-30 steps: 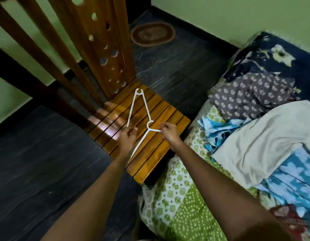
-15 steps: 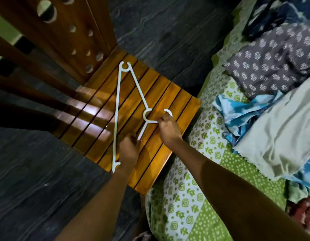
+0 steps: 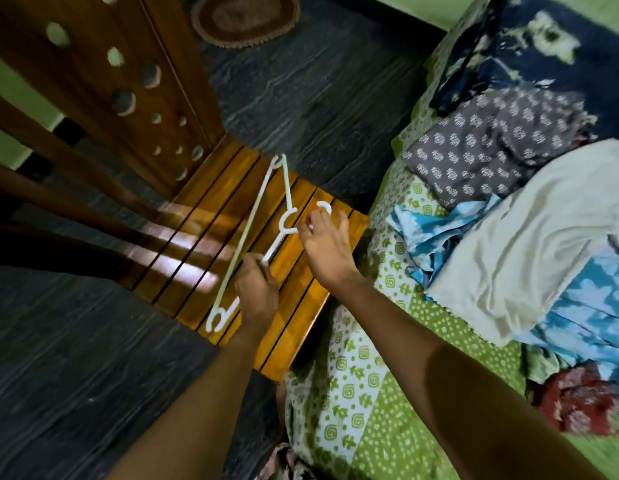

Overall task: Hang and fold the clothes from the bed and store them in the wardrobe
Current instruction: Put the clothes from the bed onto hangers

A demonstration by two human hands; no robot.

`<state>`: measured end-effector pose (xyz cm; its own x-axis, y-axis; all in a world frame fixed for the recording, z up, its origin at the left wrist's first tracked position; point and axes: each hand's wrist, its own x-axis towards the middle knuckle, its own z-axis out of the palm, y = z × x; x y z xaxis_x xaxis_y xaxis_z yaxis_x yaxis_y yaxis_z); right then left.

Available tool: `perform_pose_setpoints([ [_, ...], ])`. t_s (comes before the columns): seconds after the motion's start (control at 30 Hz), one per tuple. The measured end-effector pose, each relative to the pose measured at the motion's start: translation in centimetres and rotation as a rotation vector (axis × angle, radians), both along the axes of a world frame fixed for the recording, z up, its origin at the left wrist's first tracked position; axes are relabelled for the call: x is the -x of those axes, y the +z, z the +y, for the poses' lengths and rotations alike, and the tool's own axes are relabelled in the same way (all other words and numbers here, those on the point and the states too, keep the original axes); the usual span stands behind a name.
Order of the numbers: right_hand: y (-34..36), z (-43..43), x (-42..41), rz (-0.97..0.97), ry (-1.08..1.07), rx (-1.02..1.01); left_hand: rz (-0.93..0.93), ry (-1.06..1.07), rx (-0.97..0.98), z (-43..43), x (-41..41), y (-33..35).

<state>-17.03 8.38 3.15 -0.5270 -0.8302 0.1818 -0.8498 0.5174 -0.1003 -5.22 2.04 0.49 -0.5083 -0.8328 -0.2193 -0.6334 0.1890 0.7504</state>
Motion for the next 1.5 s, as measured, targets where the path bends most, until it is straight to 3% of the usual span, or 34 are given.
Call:
perform_pose_setpoints([
  [0.13, 5.2, 3.3, 1.8, 0.004, -0.07, 0.275, 0.073, -0.029, 0.102, 2.3, 2.0, 5.3],
  [0.27, 9.7, 10.3, 3.6, -0.2, -0.301, 0.477, 0.174, -0.042, 0.085, 6.3, 4.1, 11.1],
  [0.37, 12.4, 15.9, 5.1, -0.312, -0.386, 0.41, 0.253, -0.12, 0.069, 10.4, 5.0, 15.1],
  [0.63, 19.6, 26.2, 10.9, -0.073, -0.326, 0.259, 0.281, -0.312, 0.197, 18.4, 7.5, 22.6],
  [0.9, 19.5, 30.9, 12.7, -0.102, -0.251, 0.312, 0.211, -0.494, 0.437, 22.1, 9.5, 22.5],
  [1.07, 18.2, 32.2, 14.3, -0.204, -0.244, 0.393, 0.114, -0.372, 0.469, 25.1, 12.9, 21.3],
  [1.27, 13.9, 35.7, 16.0, -0.271, -0.606, 0.713, 0.068, -0.314, 0.475, 25.8, 15.5, 19.0],
  [1.33, 11.3, 36.7, 17.0, -0.397, -0.76, 0.757, 0.03, -0.291, 0.446, 25.7, 16.4, 17.8],
  [1.5, 5.0, 37.9, 19.2, -0.958, -1.071, 0.635, -0.006, -0.25, 0.396, 25.7, 18.2, 15.2],
])
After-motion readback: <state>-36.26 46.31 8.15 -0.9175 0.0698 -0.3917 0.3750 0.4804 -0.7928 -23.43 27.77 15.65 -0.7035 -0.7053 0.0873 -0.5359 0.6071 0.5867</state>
